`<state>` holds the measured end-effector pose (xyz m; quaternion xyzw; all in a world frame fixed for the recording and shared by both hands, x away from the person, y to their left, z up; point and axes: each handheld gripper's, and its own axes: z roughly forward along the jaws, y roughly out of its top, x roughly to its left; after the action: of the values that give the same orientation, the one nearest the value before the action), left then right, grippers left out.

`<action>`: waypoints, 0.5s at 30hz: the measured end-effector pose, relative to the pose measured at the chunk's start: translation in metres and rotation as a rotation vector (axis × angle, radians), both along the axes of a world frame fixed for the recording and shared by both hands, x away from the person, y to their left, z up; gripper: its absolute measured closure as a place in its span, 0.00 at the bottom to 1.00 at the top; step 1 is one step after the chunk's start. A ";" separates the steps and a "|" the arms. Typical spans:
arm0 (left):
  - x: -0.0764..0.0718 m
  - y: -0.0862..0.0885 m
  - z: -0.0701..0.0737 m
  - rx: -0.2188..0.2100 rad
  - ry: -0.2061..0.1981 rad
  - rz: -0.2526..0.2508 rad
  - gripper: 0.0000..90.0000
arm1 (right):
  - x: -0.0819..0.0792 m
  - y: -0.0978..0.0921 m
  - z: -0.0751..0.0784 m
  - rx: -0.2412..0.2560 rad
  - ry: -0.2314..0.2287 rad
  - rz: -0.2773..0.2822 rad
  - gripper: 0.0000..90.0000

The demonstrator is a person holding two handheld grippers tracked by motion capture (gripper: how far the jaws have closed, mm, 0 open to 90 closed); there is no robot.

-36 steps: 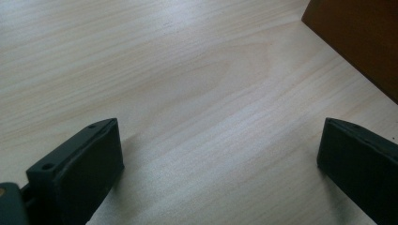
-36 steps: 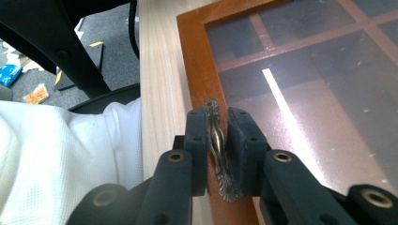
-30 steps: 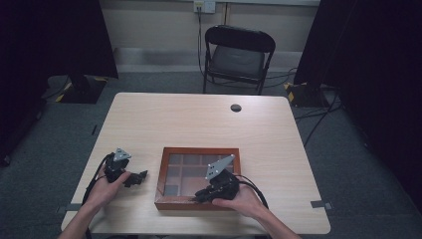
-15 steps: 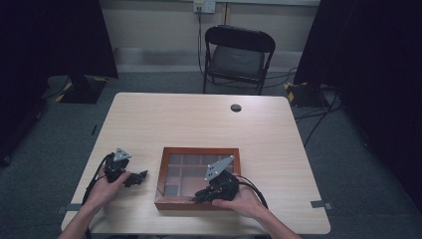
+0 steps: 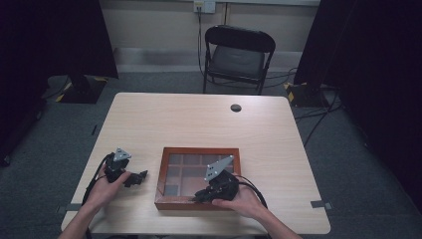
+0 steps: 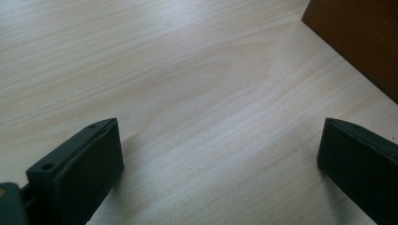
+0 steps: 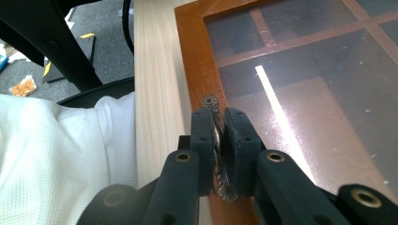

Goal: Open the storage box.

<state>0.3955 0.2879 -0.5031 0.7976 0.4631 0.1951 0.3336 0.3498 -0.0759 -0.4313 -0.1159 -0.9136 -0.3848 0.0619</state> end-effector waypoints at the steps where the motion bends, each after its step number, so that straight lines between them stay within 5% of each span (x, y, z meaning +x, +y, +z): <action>1: 0.000 0.000 0.000 0.000 0.000 0.000 0.00 | 0.000 0.000 0.000 0.000 -0.001 0.001 0.92; 15: 0.000 0.000 0.000 0.000 0.000 0.000 0.00 | 0.002 -0.003 0.009 0.035 -0.003 0.000 0.92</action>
<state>0.3955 0.2879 -0.5031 0.7977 0.4630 0.1951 0.3336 0.3518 -0.0786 -0.4222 -0.1140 -0.9068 -0.4010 0.0625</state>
